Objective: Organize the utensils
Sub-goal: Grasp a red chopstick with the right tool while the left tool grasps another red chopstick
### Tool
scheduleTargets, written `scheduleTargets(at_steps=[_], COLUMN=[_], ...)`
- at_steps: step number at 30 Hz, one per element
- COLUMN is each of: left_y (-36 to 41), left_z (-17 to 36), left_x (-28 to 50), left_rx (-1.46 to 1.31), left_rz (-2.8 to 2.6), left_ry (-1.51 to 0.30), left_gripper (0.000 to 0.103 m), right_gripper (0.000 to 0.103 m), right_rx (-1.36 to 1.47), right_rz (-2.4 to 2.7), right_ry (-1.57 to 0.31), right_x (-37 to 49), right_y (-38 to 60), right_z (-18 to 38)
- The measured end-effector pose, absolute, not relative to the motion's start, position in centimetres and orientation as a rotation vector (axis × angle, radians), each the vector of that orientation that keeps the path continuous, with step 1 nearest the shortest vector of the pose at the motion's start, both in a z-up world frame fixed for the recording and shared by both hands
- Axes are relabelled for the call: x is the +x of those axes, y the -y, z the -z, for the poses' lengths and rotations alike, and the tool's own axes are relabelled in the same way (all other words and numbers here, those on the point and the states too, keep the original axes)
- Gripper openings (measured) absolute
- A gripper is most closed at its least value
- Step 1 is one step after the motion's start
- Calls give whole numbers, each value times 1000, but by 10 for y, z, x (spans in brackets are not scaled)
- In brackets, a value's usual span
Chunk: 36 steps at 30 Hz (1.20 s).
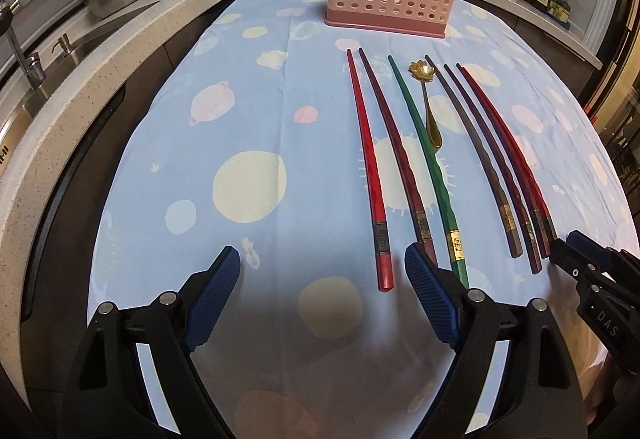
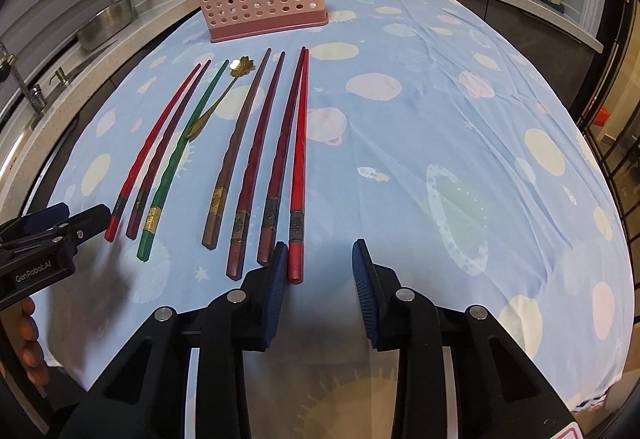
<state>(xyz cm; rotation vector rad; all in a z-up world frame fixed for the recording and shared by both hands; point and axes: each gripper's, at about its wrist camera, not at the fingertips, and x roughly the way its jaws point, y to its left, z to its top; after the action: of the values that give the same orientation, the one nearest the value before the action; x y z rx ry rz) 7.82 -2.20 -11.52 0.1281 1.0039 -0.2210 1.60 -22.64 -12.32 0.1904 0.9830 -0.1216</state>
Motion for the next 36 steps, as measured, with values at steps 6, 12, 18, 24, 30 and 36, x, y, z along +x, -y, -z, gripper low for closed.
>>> scheduleTargets(at_steps=[6,12,18,24,30,36], left_y=[22,25,25,19,9,1], left_z=[124,128,123,121,111,79], left_x=[87,92,92,90,82,73], left_rx=[143,150,141,82,50,17], left_rz=[207,213,248,307,305,304], left_ry=[-1018,-1008,-1001,-1021,-1016,-964], left_gripper=[79,74,44,12,8,8], right_gripper=[31,23,7,7,7,7], right_rx=[219,195,183,190,206,224], right_rz=[119,118,102,97,100,103], right_ry=[-977,-972,-975,-978,-942,-865], right_x=[25,34,34,29,13,-5], right_y=[230,226,225,226,228,234], right_z=[123,124,124,122,105,71])
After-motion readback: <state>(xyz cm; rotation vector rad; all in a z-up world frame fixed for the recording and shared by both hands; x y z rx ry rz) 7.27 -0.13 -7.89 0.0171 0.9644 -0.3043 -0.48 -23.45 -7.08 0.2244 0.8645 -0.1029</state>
